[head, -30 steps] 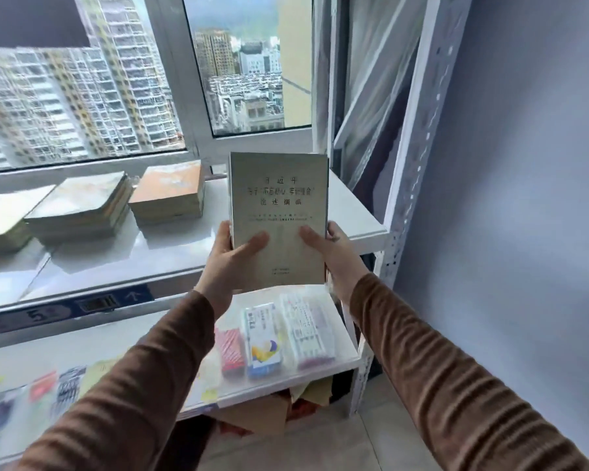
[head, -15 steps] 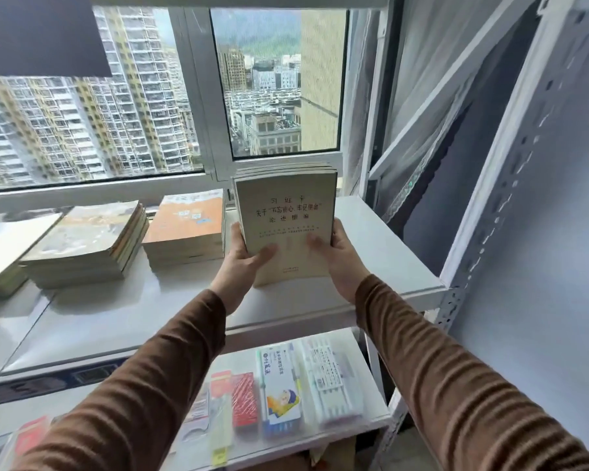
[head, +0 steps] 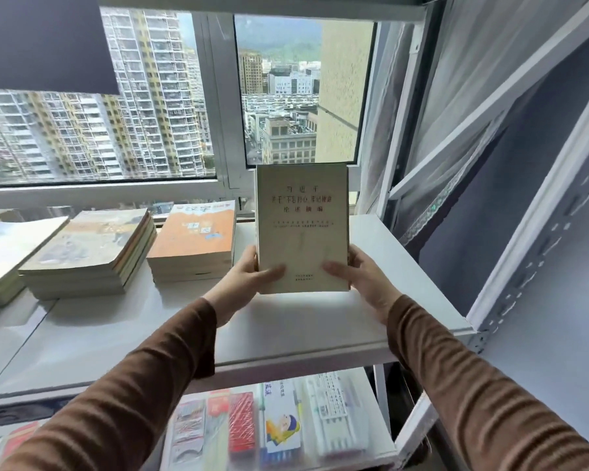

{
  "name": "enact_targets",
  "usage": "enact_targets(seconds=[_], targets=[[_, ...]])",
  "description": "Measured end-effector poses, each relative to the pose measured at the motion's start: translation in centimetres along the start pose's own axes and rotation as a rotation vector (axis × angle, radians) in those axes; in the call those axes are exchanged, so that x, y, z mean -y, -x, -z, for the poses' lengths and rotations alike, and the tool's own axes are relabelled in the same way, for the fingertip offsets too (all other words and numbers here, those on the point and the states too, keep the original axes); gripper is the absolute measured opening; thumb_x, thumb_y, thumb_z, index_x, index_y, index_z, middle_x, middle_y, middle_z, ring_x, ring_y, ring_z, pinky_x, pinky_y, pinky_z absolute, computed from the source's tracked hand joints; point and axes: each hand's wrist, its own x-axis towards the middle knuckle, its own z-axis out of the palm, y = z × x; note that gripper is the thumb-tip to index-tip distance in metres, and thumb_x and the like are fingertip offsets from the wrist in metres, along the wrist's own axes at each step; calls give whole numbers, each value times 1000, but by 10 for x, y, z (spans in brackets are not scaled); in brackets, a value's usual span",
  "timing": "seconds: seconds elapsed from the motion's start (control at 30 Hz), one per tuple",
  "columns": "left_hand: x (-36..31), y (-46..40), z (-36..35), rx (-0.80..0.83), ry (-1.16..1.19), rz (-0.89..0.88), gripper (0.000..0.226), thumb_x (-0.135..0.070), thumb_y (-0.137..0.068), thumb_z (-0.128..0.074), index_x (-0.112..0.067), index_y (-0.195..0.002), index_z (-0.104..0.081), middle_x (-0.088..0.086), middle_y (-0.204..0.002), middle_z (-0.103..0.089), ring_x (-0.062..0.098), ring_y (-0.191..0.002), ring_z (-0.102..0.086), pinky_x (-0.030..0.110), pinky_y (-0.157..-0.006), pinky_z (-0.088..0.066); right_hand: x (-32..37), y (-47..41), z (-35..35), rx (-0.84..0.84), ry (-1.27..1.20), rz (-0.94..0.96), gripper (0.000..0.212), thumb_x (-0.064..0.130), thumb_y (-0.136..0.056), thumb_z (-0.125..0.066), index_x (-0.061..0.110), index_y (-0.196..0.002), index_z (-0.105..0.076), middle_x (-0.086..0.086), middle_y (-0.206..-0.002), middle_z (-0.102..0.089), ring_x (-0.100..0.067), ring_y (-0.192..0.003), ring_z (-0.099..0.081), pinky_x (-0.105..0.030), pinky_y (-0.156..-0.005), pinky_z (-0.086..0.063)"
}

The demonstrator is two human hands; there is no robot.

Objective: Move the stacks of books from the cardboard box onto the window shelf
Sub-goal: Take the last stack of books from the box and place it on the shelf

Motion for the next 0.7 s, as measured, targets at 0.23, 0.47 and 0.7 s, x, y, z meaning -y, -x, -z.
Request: enact_targets(seconds=[0.23, 0.47, 0.7], targets=[[-28, -49, -4, -120, 96, 364, 25, -28, -94, -69, -11, -112, -70, 7, -106, -71, 23, -96, -64, 38, -86, -52, 27, -53, -10, -160, -117, -326, 18, 20, -85, -74, 14, -99, -65, -6, -87, -69, -21, -75, -64, -43, -74, -58], [-19, -81, -5, -309, 55, 346, 7, -7, -93, -65, -14, -89, -67, 4, -98, -72, 18, -80, -64, 25, -66, -47, 24, -88, -21, -202, -147, -523, 13, 13, -81, -76, 8, -86, -66, -15, -80, -68, -29, -67, -63, -48, -77, -55], [-12, -87, -7, -325, -6, 318, 37, -10, -93, -66, -7, -130, -63, 11, -122, -71, 23, -93, -61, 28, -62, -40, 28, -100, -21, -199, 4, -490, 42, 24, -83, -78, 1, -116, -67, -11, -116, -63, -29, -112, -58, -43, -106, -40]])
